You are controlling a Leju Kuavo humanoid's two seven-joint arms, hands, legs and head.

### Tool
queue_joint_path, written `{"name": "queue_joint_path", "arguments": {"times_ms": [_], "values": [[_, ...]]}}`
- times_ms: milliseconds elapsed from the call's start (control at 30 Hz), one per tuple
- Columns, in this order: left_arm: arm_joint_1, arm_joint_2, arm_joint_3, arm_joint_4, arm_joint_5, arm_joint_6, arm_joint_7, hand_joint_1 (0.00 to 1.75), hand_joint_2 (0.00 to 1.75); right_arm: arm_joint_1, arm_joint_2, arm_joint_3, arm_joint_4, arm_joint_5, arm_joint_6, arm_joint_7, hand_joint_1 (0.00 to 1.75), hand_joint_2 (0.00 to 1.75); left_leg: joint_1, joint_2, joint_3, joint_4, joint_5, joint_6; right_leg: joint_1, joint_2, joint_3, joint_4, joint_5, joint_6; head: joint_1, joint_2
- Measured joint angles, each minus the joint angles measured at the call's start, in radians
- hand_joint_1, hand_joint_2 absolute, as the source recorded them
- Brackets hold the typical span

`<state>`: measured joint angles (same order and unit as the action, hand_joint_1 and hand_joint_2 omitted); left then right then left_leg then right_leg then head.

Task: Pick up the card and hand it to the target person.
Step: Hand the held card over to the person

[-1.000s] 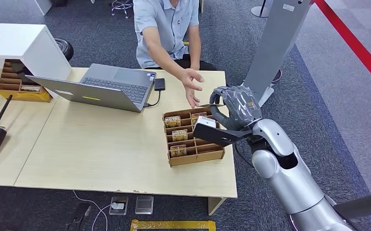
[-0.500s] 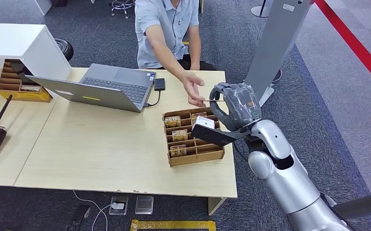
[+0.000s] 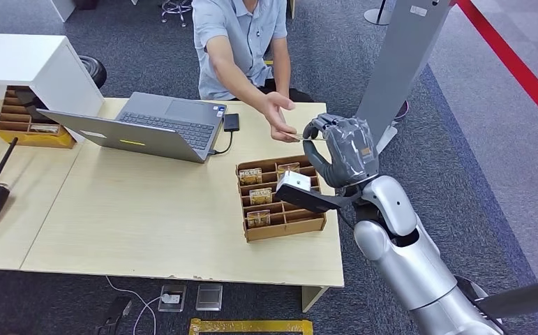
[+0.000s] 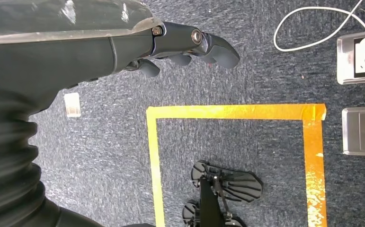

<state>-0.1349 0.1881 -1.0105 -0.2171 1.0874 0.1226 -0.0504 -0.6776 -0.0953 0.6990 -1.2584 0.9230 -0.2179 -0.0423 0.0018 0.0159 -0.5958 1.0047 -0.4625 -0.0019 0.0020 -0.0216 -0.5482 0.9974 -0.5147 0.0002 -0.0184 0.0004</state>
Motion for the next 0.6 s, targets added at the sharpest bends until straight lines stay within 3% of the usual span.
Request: {"name": "queue_joint_path", "arguments": {"times_ms": [133, 400, 600], "values": [[-0.002, 0.0, 0.0, 0.0, -0.011, -0.003, 0.0, 0.0, 0.0, 0.001, 0.006, 0.004, 0.012, -0.011, 0.009, 0.0, 0.0, 1.75, 0.0, 0.0, 0.0, 0.0, 0.0, 0.0, 0.0, 0.0, 0.0, 0.0, 0.0, 0.0, 0.0, 0.0], [-0.003, 0.0, 0.0, 0.0, -0.011, 0.014, 0.007, 0.0, 0.0, 0.005, 0.008, 0.005, 0.027, -0.117, 0.039, 0.005, 0.0, 1.75, 0.0, 0.0, 0.0, 0.0, 0.0, 0.0, 0.0, 0.0, 0.0, 0.0, 0.0, 0.0, 0.0, 0.0], [0.004, 0.0, 0.002, 0.0, -0.001, 0.016, 0.007, 0.0, 0.0, 0.034, 0.006, -0.011, 0.027, -0.413, 0.106, 0.001, 0.0, 1.75, 0.0, 0.0, 0.0, 0.0, 0.0, 0.0, 0.0, 0.0, 0.0, 0.0, 0.0, 0.0, 0.0, 0.0]]}}
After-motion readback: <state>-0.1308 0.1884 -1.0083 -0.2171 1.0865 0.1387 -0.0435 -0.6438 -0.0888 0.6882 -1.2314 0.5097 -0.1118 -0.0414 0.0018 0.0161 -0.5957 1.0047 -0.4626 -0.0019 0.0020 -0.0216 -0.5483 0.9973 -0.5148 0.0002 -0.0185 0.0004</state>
